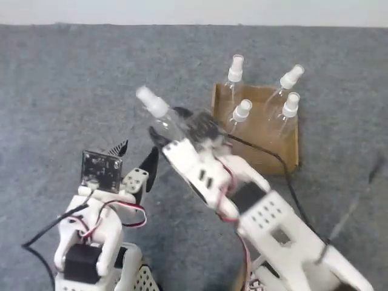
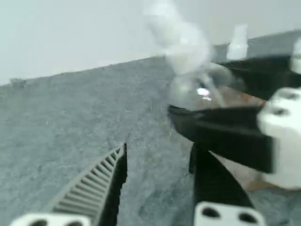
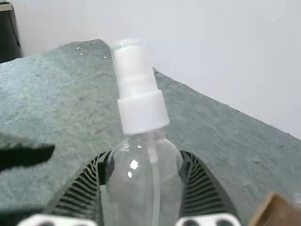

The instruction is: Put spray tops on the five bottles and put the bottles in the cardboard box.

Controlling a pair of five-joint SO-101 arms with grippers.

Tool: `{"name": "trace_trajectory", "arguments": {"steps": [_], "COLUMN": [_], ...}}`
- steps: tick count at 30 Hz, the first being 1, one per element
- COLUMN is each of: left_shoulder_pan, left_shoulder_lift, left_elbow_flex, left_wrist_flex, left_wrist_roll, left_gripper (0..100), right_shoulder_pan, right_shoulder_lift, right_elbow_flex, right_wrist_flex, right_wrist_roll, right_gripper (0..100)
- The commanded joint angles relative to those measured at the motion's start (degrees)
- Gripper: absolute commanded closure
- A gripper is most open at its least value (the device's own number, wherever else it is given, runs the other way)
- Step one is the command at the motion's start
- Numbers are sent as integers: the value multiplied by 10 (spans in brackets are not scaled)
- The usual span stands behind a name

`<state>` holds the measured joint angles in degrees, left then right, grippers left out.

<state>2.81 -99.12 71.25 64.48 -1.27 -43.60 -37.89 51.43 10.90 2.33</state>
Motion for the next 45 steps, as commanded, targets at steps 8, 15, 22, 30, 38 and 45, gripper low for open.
{"name": "trace_trajectory", "arguments": {"steps": [8,15,22,30,38,45], "left_shoulder_pan": [29,29,33,33,33,33], "left_shoulder_lift": [-31,-31,-31,-31,-32,-33], "left_elbow_flex": [90,96,97,97,98,98], "left_wrist_flex": [-64,-72,-72,-69,-69,-69], "left_wrist_roll": [-17,-17,-17,-17,-19,-18], "left_gripper": [628,628,628,629,629,629], "right_shoulder_pan": [2,1,4,7,84,222], "right_shoulder_lift": [99,-3,-100,-109,-206,-268], "right_elbow_flex": [-219,-199,-120,-121,-265,-266], "right_wrist_flex": [138,237,255,283,538,624], "right_wrist_roll": [-6,-7,-5,-2,80,119], "right_gripper": [993,993,993,993,993,993]}}
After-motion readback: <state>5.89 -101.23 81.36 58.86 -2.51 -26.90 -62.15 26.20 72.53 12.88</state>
